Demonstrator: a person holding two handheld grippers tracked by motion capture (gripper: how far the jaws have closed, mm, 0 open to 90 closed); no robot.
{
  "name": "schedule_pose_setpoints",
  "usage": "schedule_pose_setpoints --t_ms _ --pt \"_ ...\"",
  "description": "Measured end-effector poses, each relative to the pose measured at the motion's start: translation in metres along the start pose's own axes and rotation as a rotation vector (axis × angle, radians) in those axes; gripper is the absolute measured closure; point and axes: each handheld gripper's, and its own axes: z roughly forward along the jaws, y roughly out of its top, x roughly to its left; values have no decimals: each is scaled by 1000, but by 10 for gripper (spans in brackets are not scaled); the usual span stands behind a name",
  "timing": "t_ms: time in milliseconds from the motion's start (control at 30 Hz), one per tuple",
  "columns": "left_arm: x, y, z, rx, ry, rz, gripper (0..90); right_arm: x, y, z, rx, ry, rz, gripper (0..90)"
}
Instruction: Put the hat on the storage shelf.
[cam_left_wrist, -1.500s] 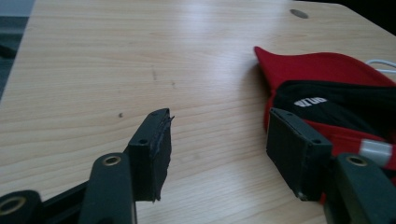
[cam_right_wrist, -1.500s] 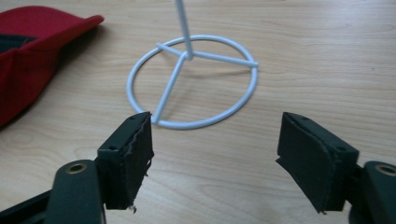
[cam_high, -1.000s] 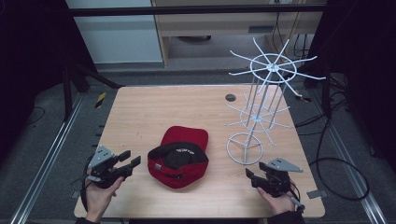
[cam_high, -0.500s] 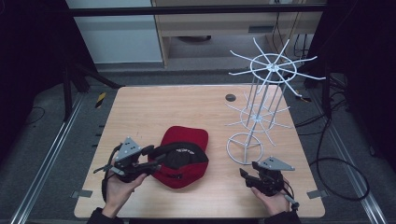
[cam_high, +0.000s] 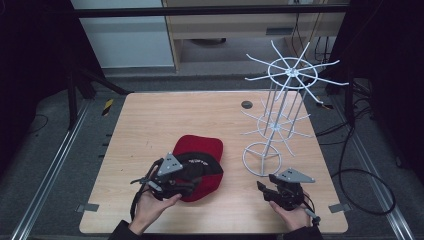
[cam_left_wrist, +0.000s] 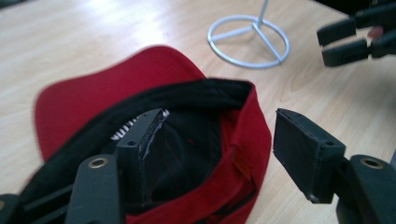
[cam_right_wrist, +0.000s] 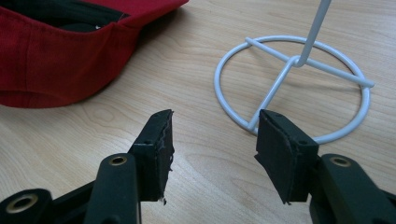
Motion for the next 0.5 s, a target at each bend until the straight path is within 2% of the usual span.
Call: schedule_pose_setpoints --t_ms 200,267,367,400,433,467,500 --pt "-7 -7 18 62 -18 8 344 0 -1 1 13 6 8 465" --pt "-9 -12 27 102 -25 5 375 0 -1 3 18 9 -4 465" --pt "-9 -15 33 121 -32 0 470 1 -2 4 22 13 -9 465" --pt "-9 -17 35 129 -33 -7 470 1 -2 4 22 13 -9 465" --pt "-8 -18 37 138 -29 -11 511 1 -2 4 21 13 -12 465" --pt "-7 -19 37 132 -33 -32 608 2 -2 5 23 19 -14 465" --pt "-7 -19 37 132 -33 -32 660 2 -2 5 24 21 -14 465"
